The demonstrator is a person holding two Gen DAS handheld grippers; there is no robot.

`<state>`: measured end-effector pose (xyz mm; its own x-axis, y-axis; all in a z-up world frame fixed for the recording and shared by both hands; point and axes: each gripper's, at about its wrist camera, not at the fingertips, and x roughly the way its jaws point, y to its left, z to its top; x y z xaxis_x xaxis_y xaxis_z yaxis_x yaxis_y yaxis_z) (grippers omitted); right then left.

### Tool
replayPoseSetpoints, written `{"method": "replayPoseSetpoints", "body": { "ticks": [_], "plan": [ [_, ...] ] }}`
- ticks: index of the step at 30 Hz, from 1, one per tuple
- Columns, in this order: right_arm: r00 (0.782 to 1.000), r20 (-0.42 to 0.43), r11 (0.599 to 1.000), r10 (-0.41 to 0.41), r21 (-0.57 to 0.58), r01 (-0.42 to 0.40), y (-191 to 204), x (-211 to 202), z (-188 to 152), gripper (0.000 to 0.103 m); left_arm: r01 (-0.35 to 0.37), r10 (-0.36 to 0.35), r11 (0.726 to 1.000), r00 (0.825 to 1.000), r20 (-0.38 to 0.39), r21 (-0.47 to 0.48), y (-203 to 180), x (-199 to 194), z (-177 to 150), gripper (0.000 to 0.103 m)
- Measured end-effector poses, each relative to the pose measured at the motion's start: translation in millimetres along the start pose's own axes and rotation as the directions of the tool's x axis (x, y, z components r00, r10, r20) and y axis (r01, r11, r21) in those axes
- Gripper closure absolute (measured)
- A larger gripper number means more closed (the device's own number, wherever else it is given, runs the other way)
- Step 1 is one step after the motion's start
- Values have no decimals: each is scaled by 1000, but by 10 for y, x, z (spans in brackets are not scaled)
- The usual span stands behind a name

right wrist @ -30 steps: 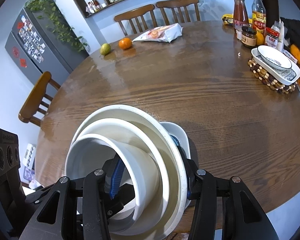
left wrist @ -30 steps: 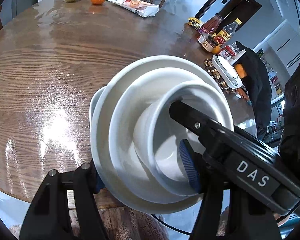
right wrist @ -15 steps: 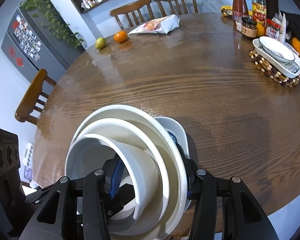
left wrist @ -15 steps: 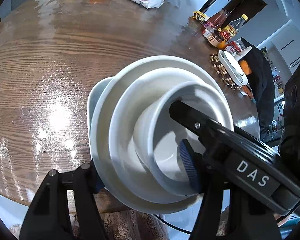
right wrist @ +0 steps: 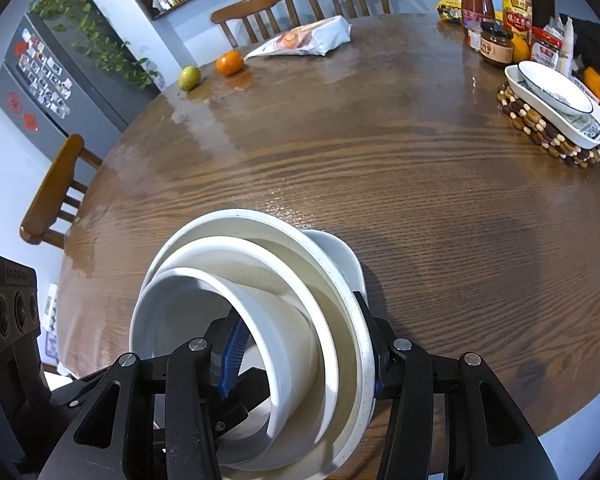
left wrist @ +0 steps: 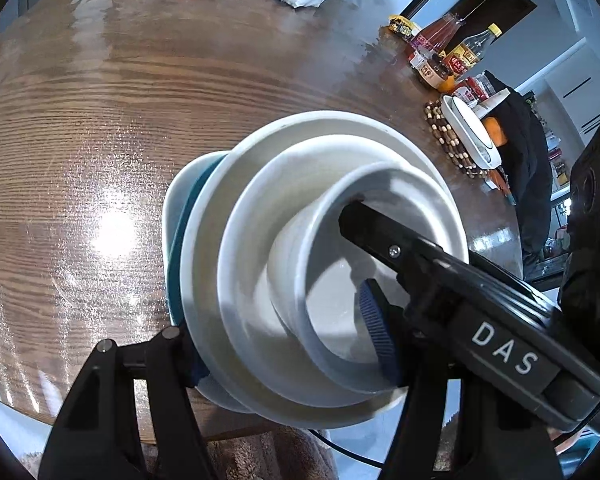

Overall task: Organize plates and bowls
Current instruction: 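Lower the bowl stack onto the teal dish with the right tool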

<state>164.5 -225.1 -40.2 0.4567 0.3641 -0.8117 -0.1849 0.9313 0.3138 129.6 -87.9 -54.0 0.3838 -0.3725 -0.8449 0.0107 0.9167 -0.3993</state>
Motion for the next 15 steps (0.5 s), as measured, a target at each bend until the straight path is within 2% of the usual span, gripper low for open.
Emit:
{"method": "replayPoseSetpoints", "body": {
  "ticks": [7, 11, 15],
  "plan": [
    [1000, -8, 1000, -6, -3, 6, -1, 14, 15, 52, -24, 23, 1000, 999, 23, 18, 3, -9, 9, 40],
    [999, -13, 1000, -29, -13, 29, 10, 38, 25, 52, -118, 111, 990, 989, 94, 76, -77, -55, -15, 38],
    [998, -2, 998, -63, -22, 63, 32, 57, 15, 51, -128, 119, 988, 988, 97, 86, -55, -42, 5, 37]
  ]
}}
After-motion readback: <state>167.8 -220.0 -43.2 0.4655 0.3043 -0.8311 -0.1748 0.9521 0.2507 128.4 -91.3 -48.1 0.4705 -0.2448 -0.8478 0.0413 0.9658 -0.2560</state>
